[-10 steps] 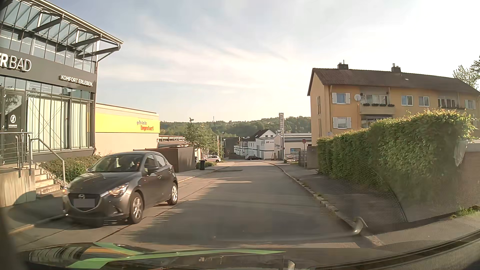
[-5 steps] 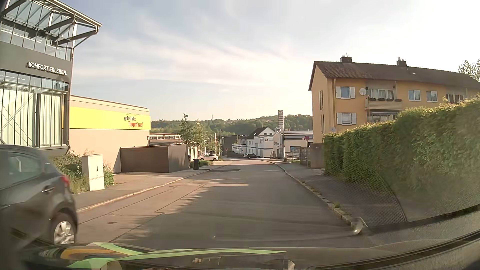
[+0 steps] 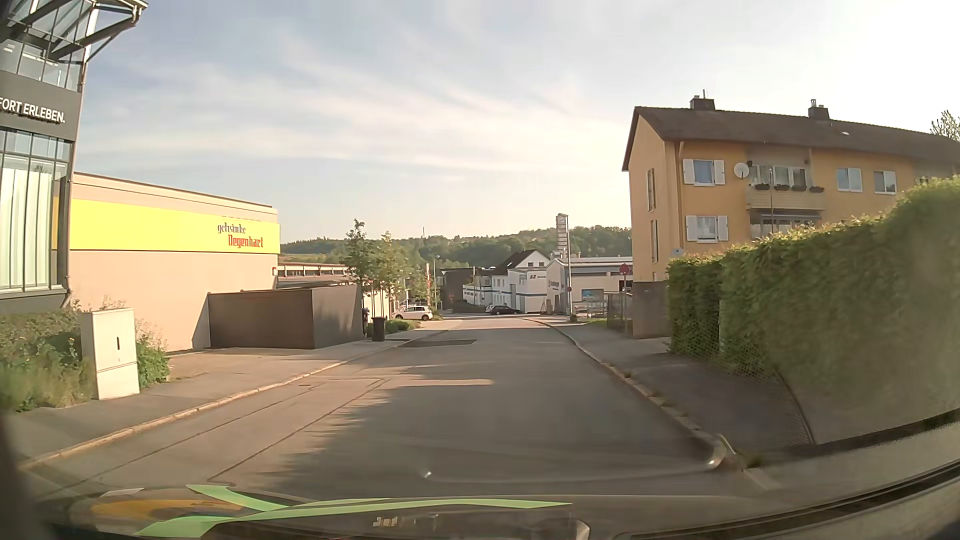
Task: Follow the waypoints while adhering to traffic rules and regulations
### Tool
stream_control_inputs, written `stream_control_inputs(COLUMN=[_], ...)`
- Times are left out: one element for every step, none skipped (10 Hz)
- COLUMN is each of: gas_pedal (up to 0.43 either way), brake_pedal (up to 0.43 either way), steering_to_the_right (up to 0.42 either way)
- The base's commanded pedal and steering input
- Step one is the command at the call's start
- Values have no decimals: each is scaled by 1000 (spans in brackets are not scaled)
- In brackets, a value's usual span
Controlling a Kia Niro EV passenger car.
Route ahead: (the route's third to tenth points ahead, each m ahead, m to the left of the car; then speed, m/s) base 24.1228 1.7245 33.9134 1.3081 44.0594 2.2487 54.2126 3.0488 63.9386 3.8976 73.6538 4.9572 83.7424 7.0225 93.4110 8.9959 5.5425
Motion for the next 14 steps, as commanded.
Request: stream_control_inputs(gas_pedal=[79,67,59,39,20,20,20,20,28,28,28,28,28,28], brake_pedal=[0,0,0,0,0,0,0,0,0,0,0,0,0,0], steering_to_the_right=[8,8,8,9,10,12,12,12,11,11,10,9,9,9])
